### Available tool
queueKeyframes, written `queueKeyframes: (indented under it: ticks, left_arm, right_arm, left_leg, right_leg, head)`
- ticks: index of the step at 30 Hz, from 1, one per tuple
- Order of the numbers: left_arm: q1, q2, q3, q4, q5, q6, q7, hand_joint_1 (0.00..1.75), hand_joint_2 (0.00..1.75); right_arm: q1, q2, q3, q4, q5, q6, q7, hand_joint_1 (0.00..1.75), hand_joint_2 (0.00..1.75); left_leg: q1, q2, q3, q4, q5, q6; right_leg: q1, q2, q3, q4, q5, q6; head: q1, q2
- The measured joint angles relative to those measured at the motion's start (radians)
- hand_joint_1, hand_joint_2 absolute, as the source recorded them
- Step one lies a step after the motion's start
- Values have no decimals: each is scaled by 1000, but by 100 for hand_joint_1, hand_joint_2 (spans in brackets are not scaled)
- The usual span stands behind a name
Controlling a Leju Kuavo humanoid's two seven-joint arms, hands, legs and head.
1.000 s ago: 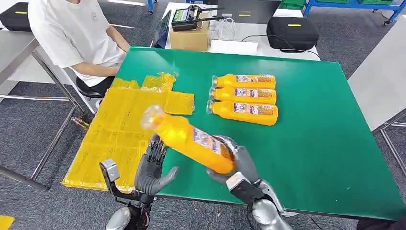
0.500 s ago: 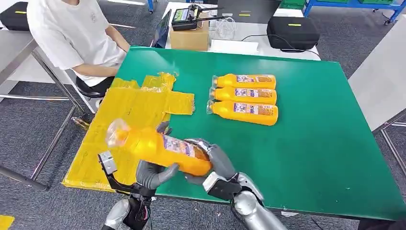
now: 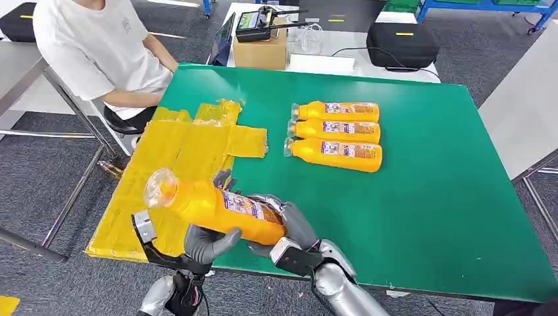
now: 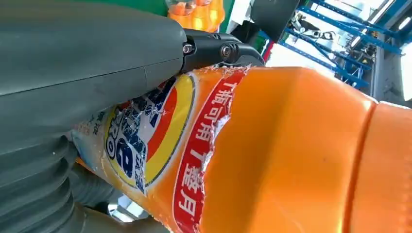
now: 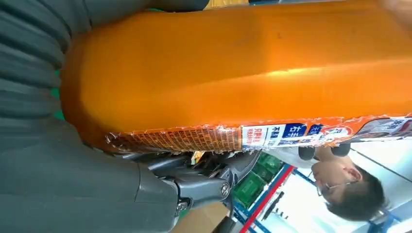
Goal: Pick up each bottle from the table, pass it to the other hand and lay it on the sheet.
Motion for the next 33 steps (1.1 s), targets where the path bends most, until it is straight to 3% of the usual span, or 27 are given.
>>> queueKeyframes:
  ticks: [1,2,3,6,7,8,9,10,12,13,21,26,33]
  left_arm:
    - [0,3,-2,0,-8,1,3,12,175]
    - [0,6,-3,1,-20,6,9,155,175]
    - [-1,7,-3,4,-28,15,16,175,175]
    - [-9,6,-3,23,-29,31,48,175,175]
    - [-12,6,-4,29,-26,34,55,175,175]
    - [-15,6,-5,33,-21,34,58,175,175]
    - [-18,5,-5,40,-11,34,63,175,175]
    - [-21,4,-5,45,-6,34,67,175,175]
    - [-27,3,-5,55,8,34,74,175,175]
    - [-31,3,-5,60,13,34,80,175,175]
    - [-40,-2,-5,74,51,28,90,175,175]
    - [-40,-5,-4,72,74,55,90,175,175]
    - [-40,-5,-4,72,76,56,90,175,175]
  right_arm:
    - [0,1,0,3,0,-1,0,175,175]
    - [0,1,0,5,0,-1,0,175,175]
    - [0,1,0,6,2,-1,0,175,175]
    - [1,2,0,13,4,1,0,173,175]
    - [1,4,0,14,3,2,0,159,175]
    - [1,5,0,16,3,2,0,119,175]
    - [0,6,0,19,3,2,0,9,175]
    - [0,6,0,21,3,2,0,0,175]
    - [-1,8,2,24,3,3,0,0,175]
    - [-2,11,6,26,2,4,2,0,0]
    - [-4,32,8,37,-14,-25,0,0,0]
    - [5,37,11,33,37,-138,-21,0,0]
    - [11,37,13,31,39,-146,-21,0,0]
  left_leg:
    - [0,0,0,0,0,0]
    - [0,0,0,0,0,0]
    - [0,0,0,0,0,0]
    - [0,0,0,0,0,0]
    - [0,0,0,0,0,0]
    - [0,0,0,0,0,0]
    - [0,0,0,0,0,0]
    - [0,0,0,0,0,0]
    - [0,0,0,0,0,0]
    - [0,0,0,0,0,0]
    - [0,0,-1,0,0,0]
    - [0,0,-1,0,0,0]
    - [0,0,-1,0,0,0]
  right_leg:
    - [0,0,0,0,0,0]
    - [0,0,0,0,0,0]
    - [0,0,0,0,0,0]
    - [0,0,0,0,0,0]
    - [0,0,0,0,0,0]
    - [0,0,0,0,0,0]
    - [0,0,0,0,0,0]
    - [0,0,0,0,0,0]
    - [0,0,0,0,0,0]
    - [0,0,0,0,0,0]
    - [0,0,0,0,0,0]
    - [0,0,0,0,0,0]
    - [0,0,0,0,0,0]
  head:
    - [0,0]
    - [0,0]
    - [0,0]
    - [0,0]
    - [0,0]
    - [0,0]
    - [-1,0]
    - [0,0]
    - [0,0]
    - [0,0]
    - [0,0]
    - [0,0]
    - [0,0]
